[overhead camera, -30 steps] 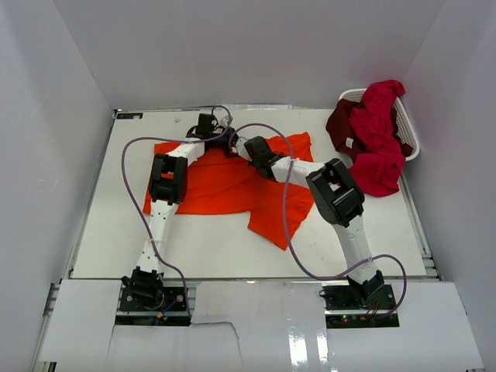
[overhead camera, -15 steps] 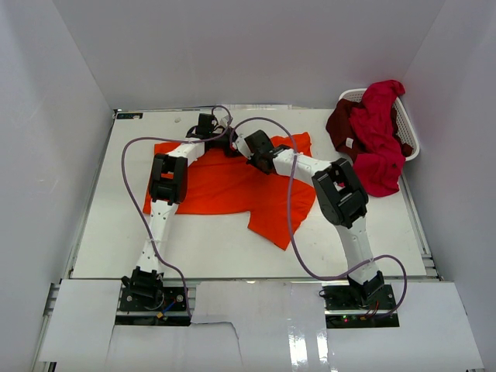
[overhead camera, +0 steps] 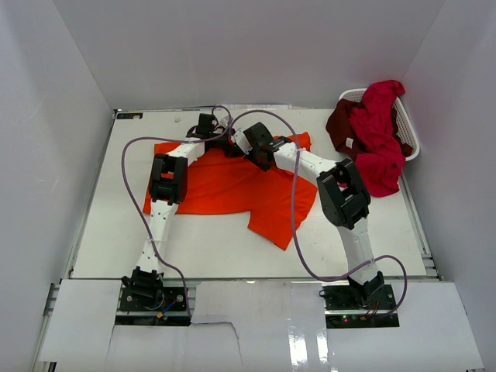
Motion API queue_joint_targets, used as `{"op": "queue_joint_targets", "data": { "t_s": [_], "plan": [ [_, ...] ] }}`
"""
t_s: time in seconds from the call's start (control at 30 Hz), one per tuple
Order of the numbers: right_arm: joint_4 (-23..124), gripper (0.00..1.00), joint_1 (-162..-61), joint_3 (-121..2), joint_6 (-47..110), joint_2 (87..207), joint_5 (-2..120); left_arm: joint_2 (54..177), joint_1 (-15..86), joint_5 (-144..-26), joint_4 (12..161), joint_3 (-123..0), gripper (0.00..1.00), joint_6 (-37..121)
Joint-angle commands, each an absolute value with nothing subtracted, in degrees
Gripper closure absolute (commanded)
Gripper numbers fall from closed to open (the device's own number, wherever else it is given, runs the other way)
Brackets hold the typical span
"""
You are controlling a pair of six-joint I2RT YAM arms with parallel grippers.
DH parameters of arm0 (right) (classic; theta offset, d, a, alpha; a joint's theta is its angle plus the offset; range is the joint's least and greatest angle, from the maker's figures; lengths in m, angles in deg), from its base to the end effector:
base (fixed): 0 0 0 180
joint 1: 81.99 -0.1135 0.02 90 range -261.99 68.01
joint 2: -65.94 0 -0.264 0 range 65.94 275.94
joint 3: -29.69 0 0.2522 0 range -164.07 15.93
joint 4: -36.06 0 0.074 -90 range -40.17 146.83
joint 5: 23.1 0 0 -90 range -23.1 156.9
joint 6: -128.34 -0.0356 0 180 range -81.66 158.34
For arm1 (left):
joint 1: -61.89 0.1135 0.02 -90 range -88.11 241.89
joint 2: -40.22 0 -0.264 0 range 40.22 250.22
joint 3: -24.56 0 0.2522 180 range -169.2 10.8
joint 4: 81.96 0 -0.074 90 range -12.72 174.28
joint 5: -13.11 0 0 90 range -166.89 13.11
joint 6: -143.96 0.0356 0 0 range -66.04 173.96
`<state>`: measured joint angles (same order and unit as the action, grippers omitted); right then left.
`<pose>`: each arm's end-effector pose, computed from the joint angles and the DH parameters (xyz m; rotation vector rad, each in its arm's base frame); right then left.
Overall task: Fold and stack the t-shirts
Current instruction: Grap the side of the flattened tshirt closest away from the robot with both arms
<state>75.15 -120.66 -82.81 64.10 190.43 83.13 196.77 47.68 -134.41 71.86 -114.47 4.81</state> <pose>0.3842 0.2947 0.1945 -1.1901 2.1180 -0.2474 0.5452 -0.1690 0.0783 -0.1862 2.4978 -1.6865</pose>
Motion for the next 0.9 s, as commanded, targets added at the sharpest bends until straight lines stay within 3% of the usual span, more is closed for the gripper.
{"op": "queue_joint_targets", "data": {
  "t_s": [0.0,0.5,0.77,0.8,0.87],
  "plan": [
    [78.6,0.92,-120.7,-86.5,61.1,187.9,78.4,193.5,46.8,-133.1,67.9,-113.0,0.83,5.7],
    [90.2,0.90,-119.9,-96.7,54.3,191.8,63.9,193.3,46.7,-133.0,67.4,-113.0,0.84,6.1],
    [95.4,0.69,-119.3,-100.0,52.9,194.8,59.6,193.4,46.5,-132.8,67.2,-113.0,0.84,6.2],
    [94.8,0.59,-118.7,-99.3,52.8,194.4,59.2,193.5,46.4,-132.8,67.2,-113.1,0.84,6.2],
    [94.6,0.54,-117.9,-98.9,52.1,193.7,57.8,193.5,46.3,-132.8,67.1,-113.2,0.84,6.2]
  ]
}}
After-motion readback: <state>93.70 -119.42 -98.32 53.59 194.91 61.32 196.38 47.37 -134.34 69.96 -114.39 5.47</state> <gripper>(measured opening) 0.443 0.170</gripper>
